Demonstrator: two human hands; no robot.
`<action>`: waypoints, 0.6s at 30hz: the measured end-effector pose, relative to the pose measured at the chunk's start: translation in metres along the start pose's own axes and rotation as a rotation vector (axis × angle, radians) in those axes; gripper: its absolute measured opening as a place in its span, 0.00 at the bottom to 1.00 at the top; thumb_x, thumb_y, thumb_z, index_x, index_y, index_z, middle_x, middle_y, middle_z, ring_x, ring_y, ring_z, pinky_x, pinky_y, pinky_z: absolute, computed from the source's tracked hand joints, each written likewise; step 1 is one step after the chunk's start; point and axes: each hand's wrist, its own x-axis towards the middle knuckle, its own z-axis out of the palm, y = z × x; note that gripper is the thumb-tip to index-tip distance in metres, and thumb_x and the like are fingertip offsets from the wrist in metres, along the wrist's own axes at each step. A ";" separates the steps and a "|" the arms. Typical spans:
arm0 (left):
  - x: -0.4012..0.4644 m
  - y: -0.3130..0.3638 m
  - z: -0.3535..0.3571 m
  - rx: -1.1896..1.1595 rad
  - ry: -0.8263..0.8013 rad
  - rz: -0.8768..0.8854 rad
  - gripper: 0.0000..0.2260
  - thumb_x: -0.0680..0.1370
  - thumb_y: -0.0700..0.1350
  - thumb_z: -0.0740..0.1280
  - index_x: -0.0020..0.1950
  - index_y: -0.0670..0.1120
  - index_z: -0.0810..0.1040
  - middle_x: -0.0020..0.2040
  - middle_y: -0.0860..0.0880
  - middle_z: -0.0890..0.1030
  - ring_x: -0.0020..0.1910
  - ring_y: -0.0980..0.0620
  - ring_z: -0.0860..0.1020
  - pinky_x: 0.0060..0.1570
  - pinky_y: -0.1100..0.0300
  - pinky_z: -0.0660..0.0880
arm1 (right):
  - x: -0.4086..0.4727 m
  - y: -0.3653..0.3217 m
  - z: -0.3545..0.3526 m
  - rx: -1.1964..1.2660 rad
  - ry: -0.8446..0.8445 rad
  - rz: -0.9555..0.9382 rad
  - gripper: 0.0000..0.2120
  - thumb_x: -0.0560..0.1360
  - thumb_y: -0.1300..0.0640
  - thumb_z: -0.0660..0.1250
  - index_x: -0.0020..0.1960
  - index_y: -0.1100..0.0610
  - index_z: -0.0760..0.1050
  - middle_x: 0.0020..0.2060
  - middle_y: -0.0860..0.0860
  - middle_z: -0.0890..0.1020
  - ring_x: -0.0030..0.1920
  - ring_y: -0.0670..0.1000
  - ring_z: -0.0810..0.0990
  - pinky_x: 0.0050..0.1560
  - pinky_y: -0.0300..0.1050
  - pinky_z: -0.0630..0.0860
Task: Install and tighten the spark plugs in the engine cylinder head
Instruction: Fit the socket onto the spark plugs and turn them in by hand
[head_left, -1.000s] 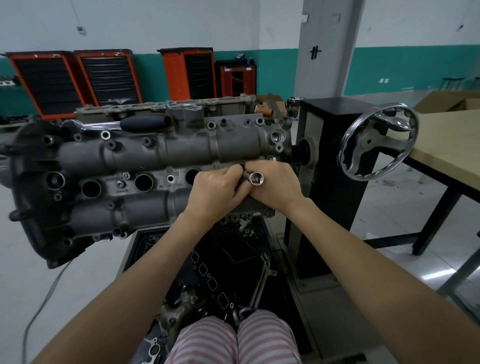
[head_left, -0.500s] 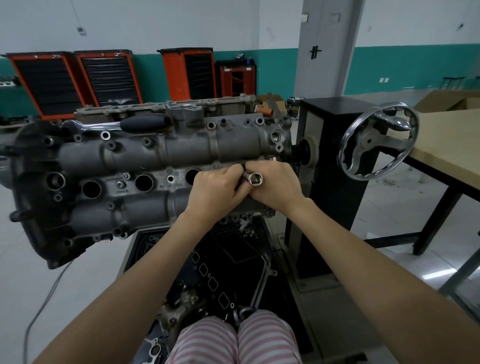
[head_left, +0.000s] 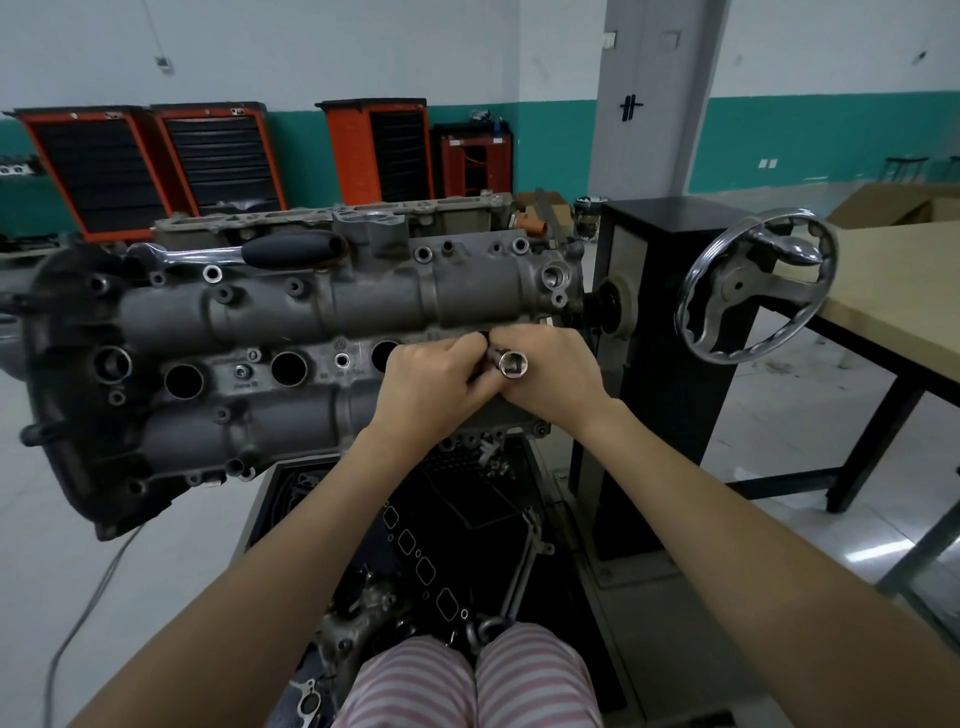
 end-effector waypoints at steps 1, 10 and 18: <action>0.000 0.000 0.000 -0.005 0.002 0.005 0.17 0.73 0.48 0.63 0.28 0.40 0.69 0.21 0.46 0.70 0.18 0.47 0.69 0.22 0.64 0.59 | 0.000 0.000 0.000 -0.007 -0.005 0.008 0.09 0.68 0.59 0.68 0.33 0.57 0.69 0.27 0.51 0.76 0.28 0.55 0.75 0.27 0.41 0.60; 0.000 0.004 0.000 0.006 -0.058 -0.024 0.13 0.71 0.48 0.62 0.32 0.40 0.69 0.26 0.47 0.72 0.21 0.46 0.70 0.24 0.64 0.58 | 0.000 -0.001 -0.002 -0.043 -0.057 -0.004 0.06 0.70 0.56 0.66 0.37 0.58 0.73 0.30 0.51 0.78 0.31 0.54 0.76 0.27 0.43 0.64; -0.001 0.000 0.005 0.033 0.003 -0.019 0.16 0.73 0.49 0.62 0.29 0.41 0.68 0.23 0.47 0.70 0.19 0.47 0.69 0.23 0.64 0.58 | 0.000 0.001 -0.001 -0.050 -0.080 0.015 0.07 0.69 0.56 0.66 0.36 0.58 0.71 0.31 0.52 0.78 0.33 0.56 0.77 0.30 0.42 0.60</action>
